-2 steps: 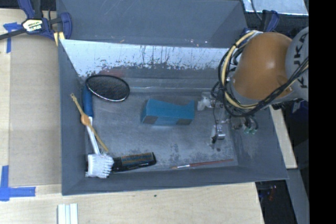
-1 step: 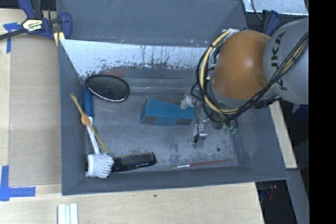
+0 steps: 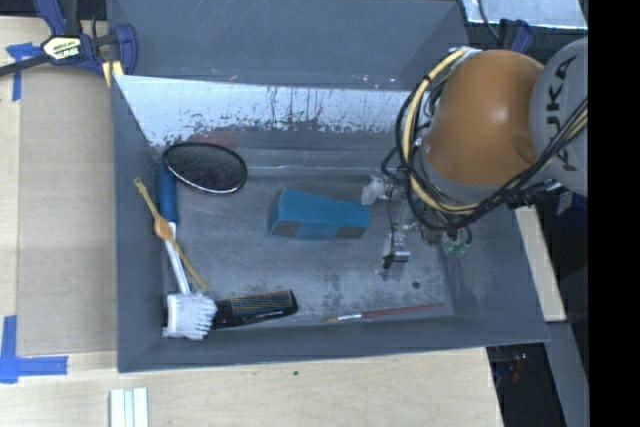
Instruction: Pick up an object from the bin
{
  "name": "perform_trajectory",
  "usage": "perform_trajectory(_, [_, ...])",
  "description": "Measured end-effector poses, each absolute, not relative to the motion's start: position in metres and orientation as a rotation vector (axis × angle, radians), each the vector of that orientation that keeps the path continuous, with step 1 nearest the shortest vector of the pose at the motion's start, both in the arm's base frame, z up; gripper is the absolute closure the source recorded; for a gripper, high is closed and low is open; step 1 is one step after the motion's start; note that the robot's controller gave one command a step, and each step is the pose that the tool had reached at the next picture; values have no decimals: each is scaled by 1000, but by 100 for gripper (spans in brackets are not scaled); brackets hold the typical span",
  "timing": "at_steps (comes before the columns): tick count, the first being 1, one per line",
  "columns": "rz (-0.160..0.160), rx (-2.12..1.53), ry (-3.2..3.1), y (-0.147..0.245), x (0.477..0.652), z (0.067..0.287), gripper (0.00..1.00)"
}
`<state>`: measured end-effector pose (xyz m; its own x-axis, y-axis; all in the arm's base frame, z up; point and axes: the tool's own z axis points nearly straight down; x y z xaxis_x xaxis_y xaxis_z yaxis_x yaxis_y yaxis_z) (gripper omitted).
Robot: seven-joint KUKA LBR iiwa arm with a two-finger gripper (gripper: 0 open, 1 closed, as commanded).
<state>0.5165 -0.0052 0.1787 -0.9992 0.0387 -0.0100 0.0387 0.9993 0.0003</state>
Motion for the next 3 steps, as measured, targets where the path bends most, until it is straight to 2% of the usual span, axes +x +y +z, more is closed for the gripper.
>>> perform_trajectory(1, [3, 98, 3124, 35, 544, 132, 0])
perform_trajectory(2, [0, 120, 3133, 33, 529, 157, 0])
perform_trajectory(3, [2, 135, 3106, 40, 544, 165, 0])
